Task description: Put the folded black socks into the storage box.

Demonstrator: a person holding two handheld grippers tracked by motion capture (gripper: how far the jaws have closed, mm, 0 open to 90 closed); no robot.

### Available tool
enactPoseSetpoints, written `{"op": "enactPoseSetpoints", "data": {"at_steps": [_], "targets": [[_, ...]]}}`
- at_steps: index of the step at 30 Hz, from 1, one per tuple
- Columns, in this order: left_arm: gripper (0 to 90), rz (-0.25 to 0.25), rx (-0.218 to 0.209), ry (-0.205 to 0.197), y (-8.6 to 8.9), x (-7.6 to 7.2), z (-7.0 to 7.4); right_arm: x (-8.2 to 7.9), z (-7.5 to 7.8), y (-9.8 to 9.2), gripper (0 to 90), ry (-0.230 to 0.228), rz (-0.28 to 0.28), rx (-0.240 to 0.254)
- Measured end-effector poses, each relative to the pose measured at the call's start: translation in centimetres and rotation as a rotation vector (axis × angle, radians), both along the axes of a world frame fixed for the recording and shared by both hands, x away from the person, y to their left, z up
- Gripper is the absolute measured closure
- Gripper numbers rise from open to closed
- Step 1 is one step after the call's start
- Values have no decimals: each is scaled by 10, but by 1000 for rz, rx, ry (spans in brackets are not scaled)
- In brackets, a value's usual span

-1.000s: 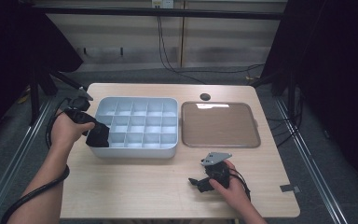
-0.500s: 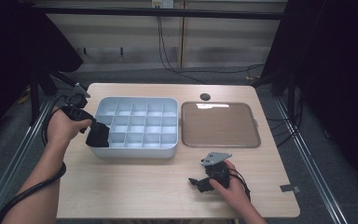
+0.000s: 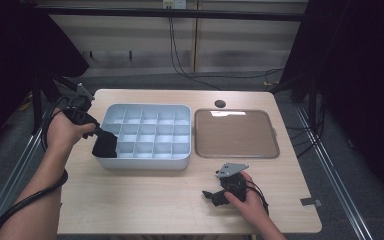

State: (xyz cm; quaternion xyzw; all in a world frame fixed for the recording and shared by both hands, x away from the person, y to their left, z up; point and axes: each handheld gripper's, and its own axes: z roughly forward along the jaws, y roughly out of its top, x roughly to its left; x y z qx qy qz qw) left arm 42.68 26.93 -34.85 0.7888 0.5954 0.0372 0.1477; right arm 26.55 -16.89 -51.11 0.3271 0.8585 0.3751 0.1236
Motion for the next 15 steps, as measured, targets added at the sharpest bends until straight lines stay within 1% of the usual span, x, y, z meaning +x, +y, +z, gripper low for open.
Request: {"op": "enactPoseSetpoints", "data": {"at_steps": [1,3,6,14,15], "targets": [[678,2,2,3,0,0,1,0,0,0,129,0,0,0],[701,6,-7,4,-1,0,3,0,0,0,129,0,0,0],[738,-1,-10,7,-1,1,4,0,0,0,129,0,0,0],[899,-4,-2,36,-2,5,1,0,0,0,129,0,0,-1],[900,-5,3,38,-3,5,1,0,0,0,129,0,0,0]]}}
